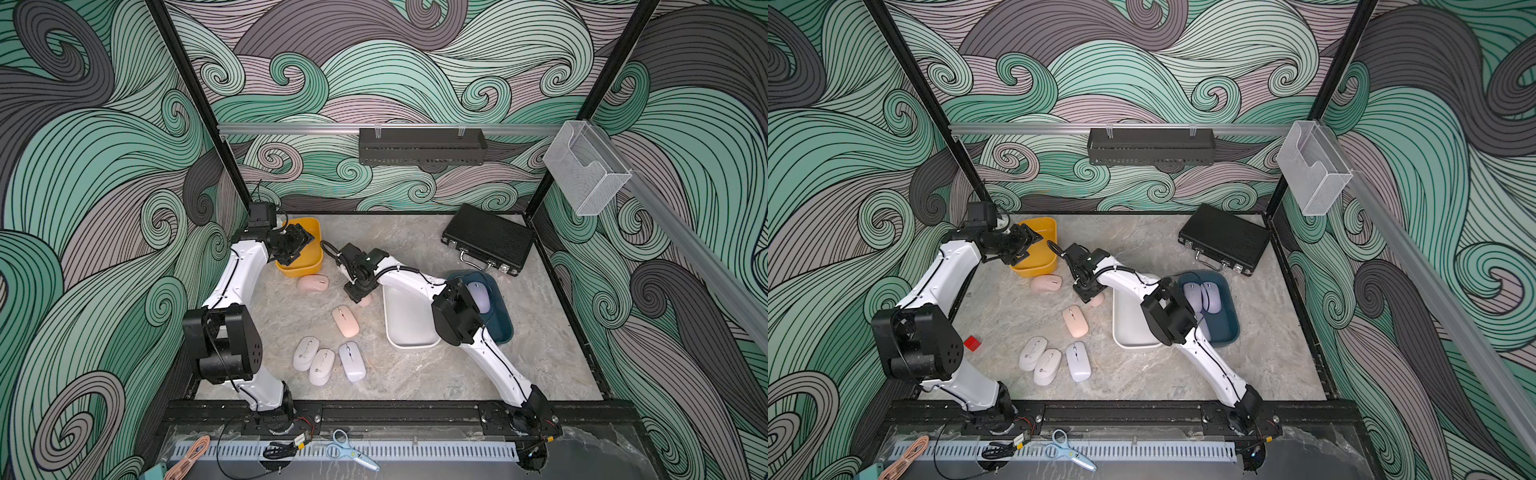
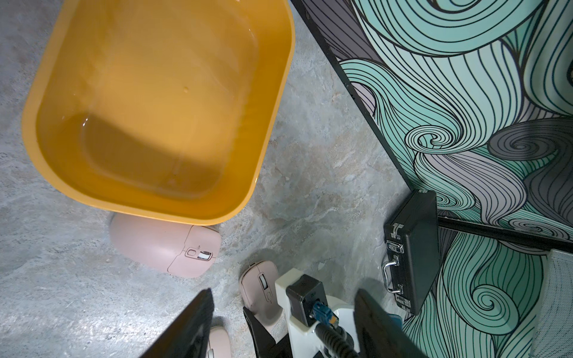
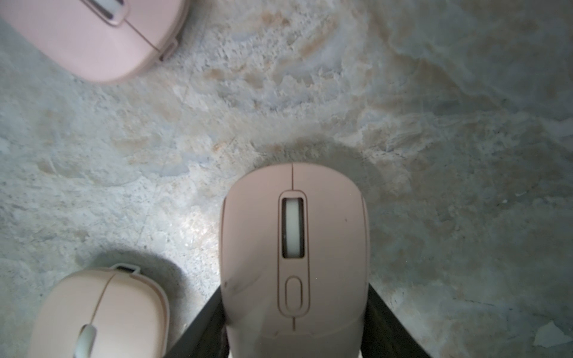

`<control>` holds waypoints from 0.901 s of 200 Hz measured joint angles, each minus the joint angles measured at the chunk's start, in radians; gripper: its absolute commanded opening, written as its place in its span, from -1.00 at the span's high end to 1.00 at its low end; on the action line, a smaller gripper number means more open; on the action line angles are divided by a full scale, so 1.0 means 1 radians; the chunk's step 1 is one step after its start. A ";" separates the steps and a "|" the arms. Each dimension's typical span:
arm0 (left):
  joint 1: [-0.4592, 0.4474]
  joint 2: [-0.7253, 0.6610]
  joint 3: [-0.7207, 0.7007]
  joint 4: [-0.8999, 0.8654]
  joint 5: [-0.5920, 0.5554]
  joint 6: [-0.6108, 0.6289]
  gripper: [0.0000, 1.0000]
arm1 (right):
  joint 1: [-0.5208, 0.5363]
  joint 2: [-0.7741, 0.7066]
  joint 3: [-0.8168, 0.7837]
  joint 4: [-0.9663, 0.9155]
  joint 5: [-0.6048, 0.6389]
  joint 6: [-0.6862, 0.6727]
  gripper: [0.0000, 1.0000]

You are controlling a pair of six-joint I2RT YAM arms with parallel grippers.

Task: Place the mice by color into the storage box
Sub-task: Pick up the mouse from the center of the board, then place the mouse in the storage box.

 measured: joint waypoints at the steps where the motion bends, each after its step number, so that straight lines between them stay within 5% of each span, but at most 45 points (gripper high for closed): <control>1: 0.000 0.000 0.000 0.000 0.000 0.000 -0.42 | 0.000 0.000 0.000 0.000 0.000 0.001 0.02; 106: 0.018 -0.009 0.000 0.013 0.012 -0.010 -0.42 | -0.006 -0.202 -0.040 -0.007 0.083 0.151 0.08; 180: -0.012 -0.014 -0.010 0.055 0.063 -0.037 -0.41 | -0.072 -0.584 -0.475 -0.003 0.217 0.319 0.08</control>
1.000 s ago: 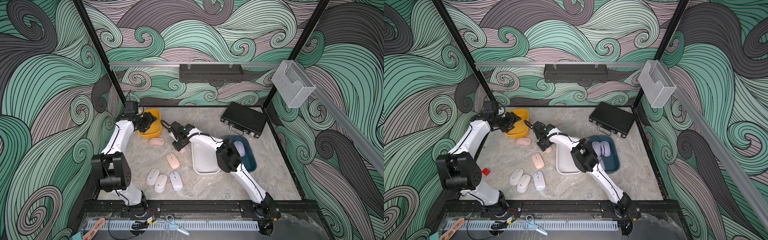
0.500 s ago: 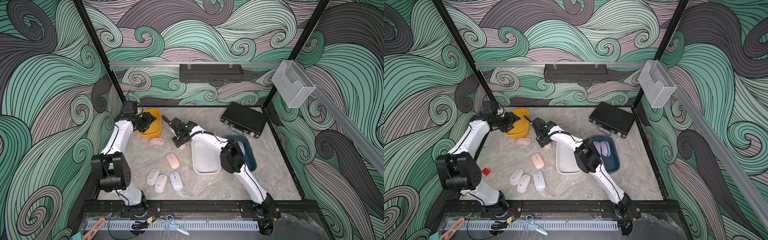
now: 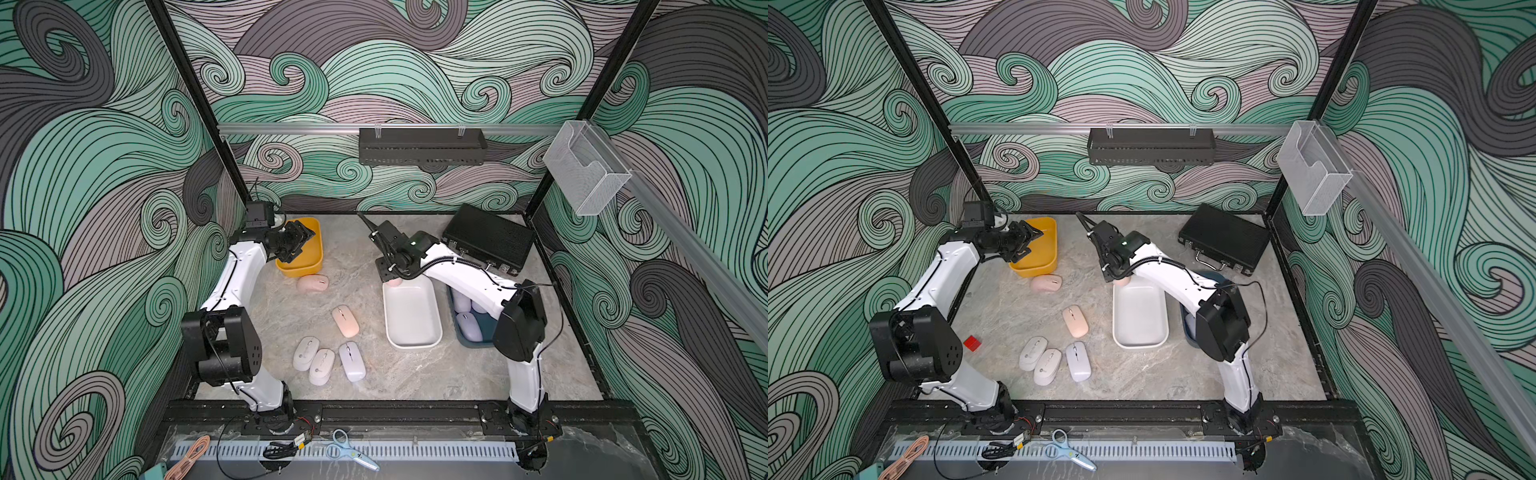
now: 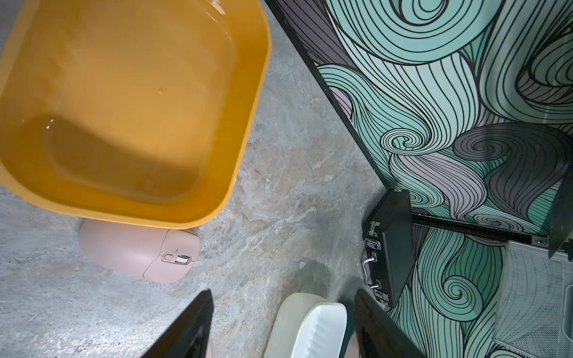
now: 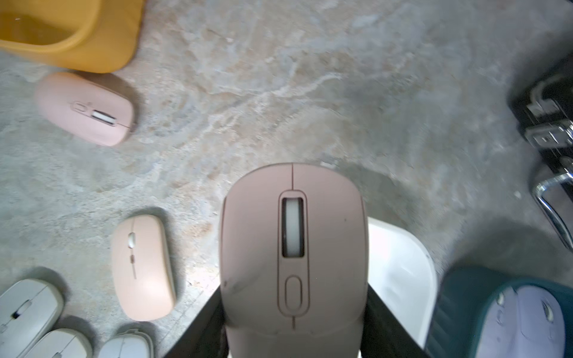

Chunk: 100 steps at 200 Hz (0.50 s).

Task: Place the mice by color into the storage box
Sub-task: Place the mouse in the storage box.

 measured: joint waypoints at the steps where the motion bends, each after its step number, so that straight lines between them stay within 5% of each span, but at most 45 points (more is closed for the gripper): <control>1: 0.000 0.000 0.000 0.000 0.000 0.000 -0.41 | -0.002 -0.007 -0.010 0.001 0.002 0.004 0.08; 47: -0.040 0.000 0.000 0.005 0.005 0.000 -0.41 | -0.011 -0.092 -0.221 0.025 0.010 0.101 0.08; 100: -0.063 0.001 0.000 0.004 0.000 0.001 -0.41 | -0.009 -0.031 -0.272 0.080 -0.034 0.159 0.09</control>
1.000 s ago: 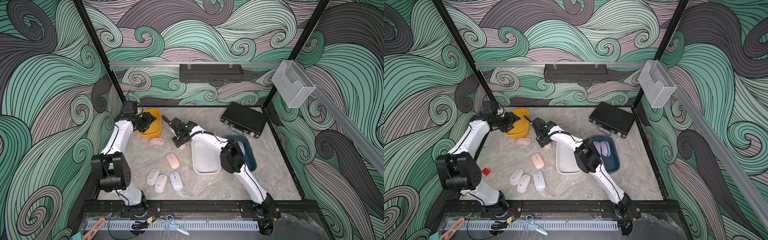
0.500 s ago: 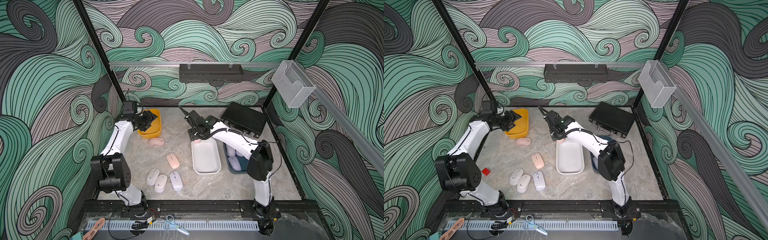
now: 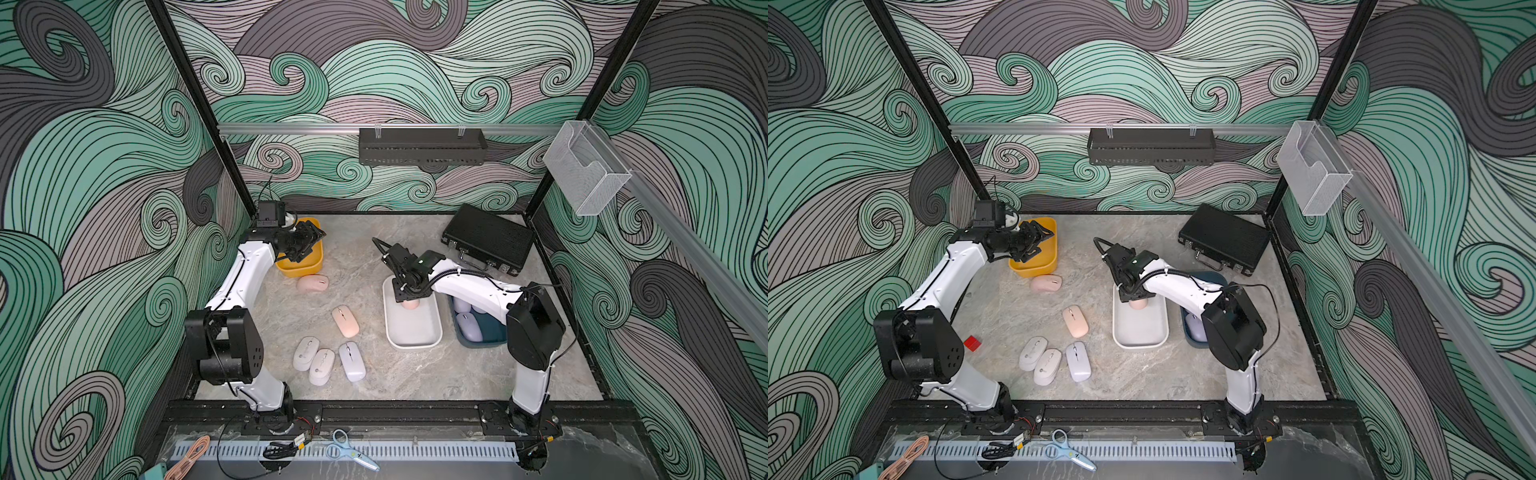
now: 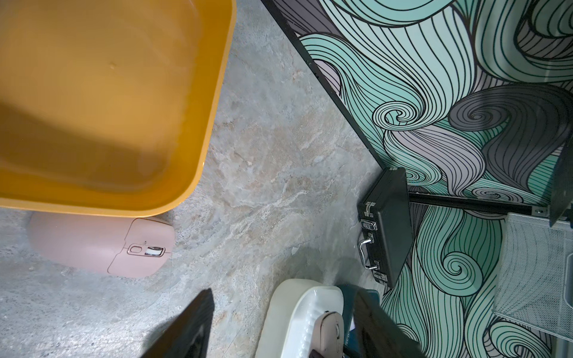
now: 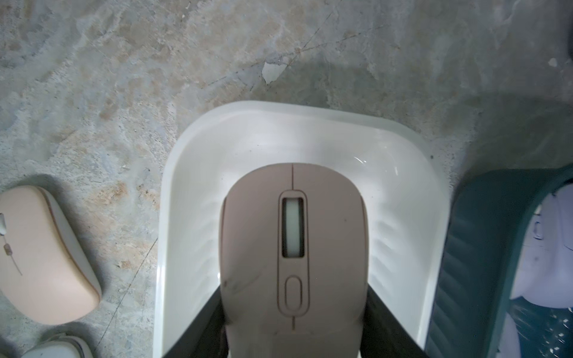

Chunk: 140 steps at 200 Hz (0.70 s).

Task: Place the mice by color into the storage box
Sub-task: Place the mouse in the storage box.

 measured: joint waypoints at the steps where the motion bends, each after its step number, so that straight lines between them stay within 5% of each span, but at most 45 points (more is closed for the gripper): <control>1: 0.000 0.000 0.000 0.000 0.000 0.000 -0.41 | 0.000 0.004 0.000 0.002 -0.003 0.001 0.09; 140: -0.028 0.055 0.000 0.000 0.021 -0.002 -0.41 | 0.000 0.164 0.015 0.093 -0.063 0.069 0.06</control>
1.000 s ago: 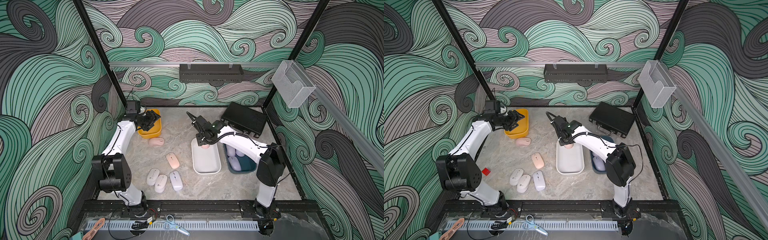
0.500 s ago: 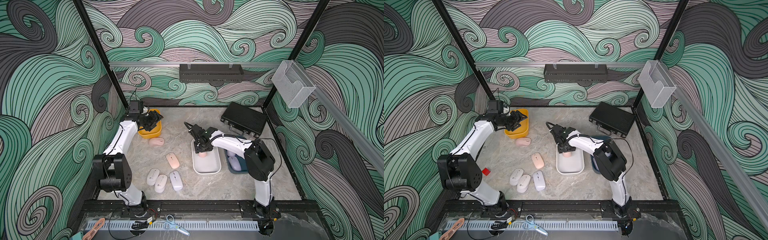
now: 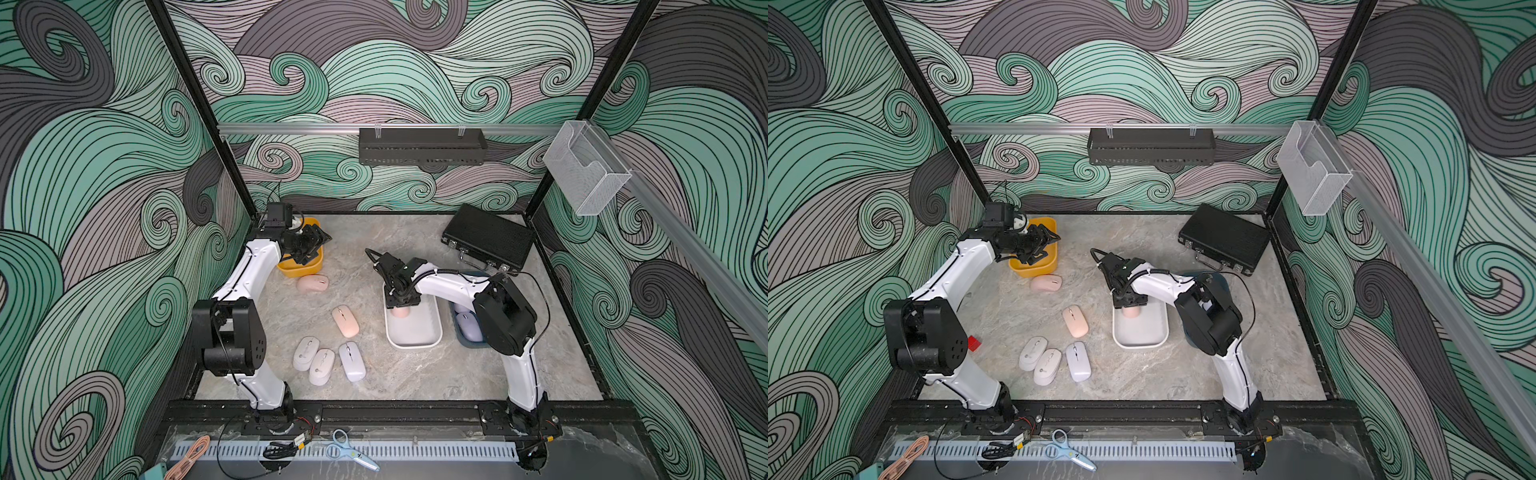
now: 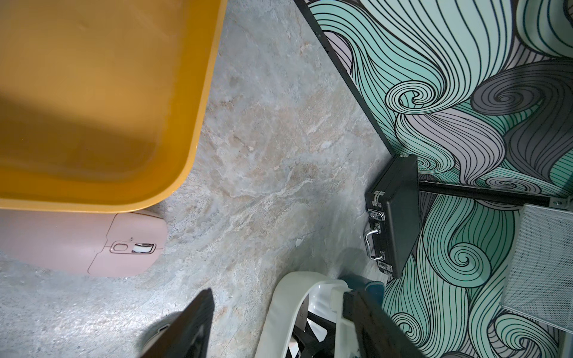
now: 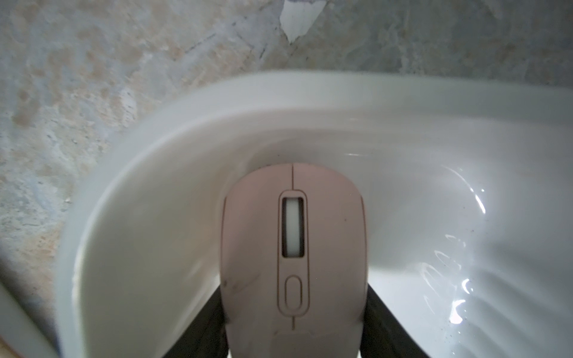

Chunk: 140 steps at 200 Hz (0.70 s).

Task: Place the mice by color into the storage box
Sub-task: Place the mouse in the storage box.

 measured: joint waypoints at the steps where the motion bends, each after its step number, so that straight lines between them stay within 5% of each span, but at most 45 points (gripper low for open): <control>1: 0.000 0.000 0.000 0.000 0.000 0.000 -0.41 | 0.000 0.000 0.000 0.000 0.000 0.000 0.06; 140: -0.025 0.005 0.000 -0.001 -0.005 0.001 -0.41 | -0.003 0.020 0.006 0.035 0.012 0.003 -0.28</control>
